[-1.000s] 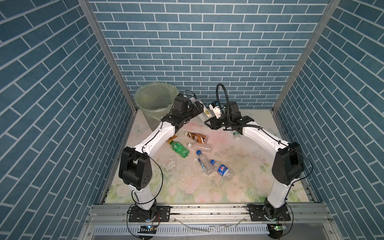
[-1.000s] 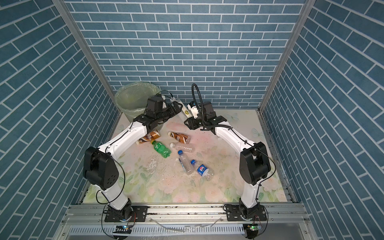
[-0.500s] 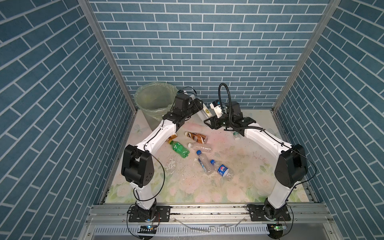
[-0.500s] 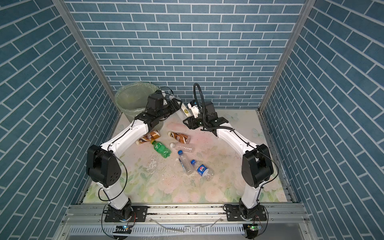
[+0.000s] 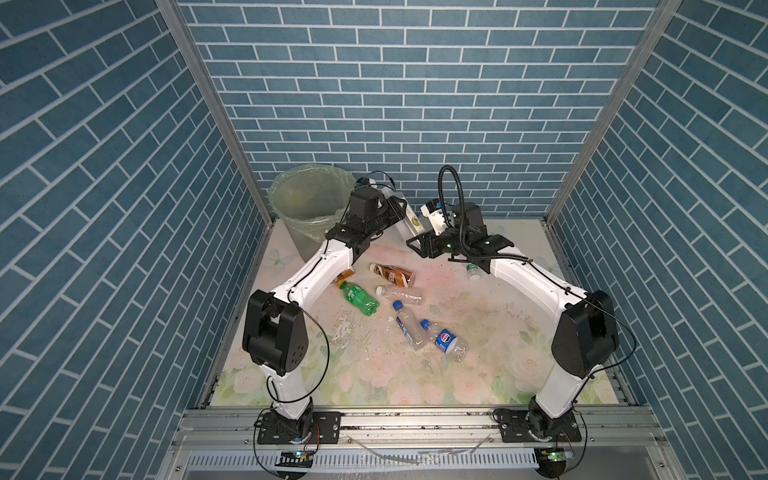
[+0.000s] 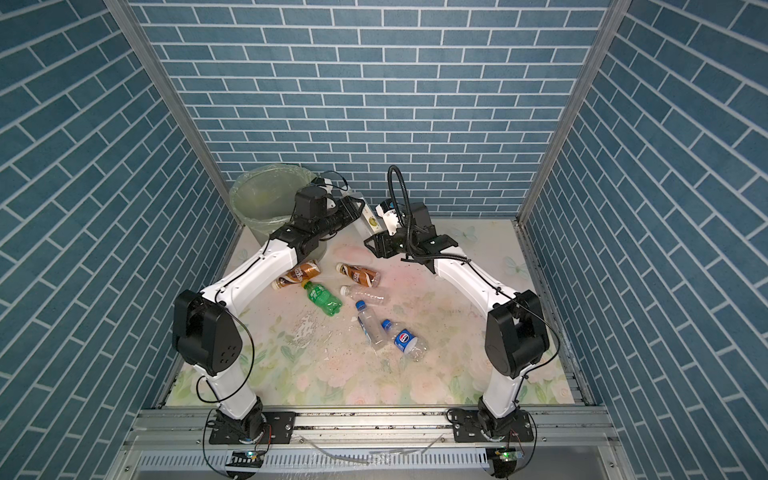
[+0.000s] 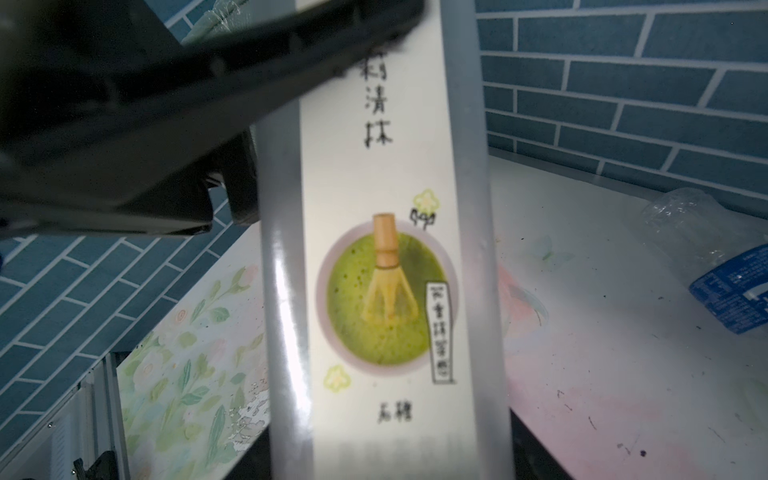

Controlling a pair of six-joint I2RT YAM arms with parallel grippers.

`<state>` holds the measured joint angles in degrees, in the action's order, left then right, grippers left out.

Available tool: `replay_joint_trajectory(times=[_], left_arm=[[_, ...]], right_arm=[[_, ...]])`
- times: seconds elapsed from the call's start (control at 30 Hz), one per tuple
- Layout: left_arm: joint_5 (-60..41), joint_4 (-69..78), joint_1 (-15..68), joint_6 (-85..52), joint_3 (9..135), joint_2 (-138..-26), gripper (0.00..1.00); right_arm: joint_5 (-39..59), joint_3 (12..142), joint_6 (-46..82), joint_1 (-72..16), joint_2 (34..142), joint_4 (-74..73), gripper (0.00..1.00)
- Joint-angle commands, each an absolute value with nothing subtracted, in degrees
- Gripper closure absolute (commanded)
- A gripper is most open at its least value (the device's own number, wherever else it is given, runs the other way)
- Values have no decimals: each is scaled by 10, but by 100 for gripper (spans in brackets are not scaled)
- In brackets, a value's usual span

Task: Throw the plastic bottles in the bin
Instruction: 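Carry the matcha bottle over the bin with the left gripper while the right gripper opens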

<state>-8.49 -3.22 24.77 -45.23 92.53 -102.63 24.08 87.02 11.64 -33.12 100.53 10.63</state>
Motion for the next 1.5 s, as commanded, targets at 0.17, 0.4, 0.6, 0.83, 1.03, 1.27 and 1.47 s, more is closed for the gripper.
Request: replay_joint_trajectory(times=[0.17,0.4,0.6,0.83,1.03,1.27,1.47], left_arm=[[-54,-86,242,-364,987,-1008,43],[-6,-128,236,-270,1073,-1000,43],[44,-157,216,-198,1150,-996,42],[50,-162,144,-165,1216,-990,40],[68,-161,96,-121,1308,-983,42],[75,-138,67,-114,1317,-984,42],[81,-117,40,-149,1204,-1023,37]], right_arm=[[233,865,114,-336,942,75,16],[214,872,112,-339,921,62,7],[221,920,116,-347,939,55,1],[238,997,113,-359,967,61,1],[245,1011,113,-360,977,59,1],[245,998,112,-360,983,57,1],[248,986,112,-360,982,61,1]])
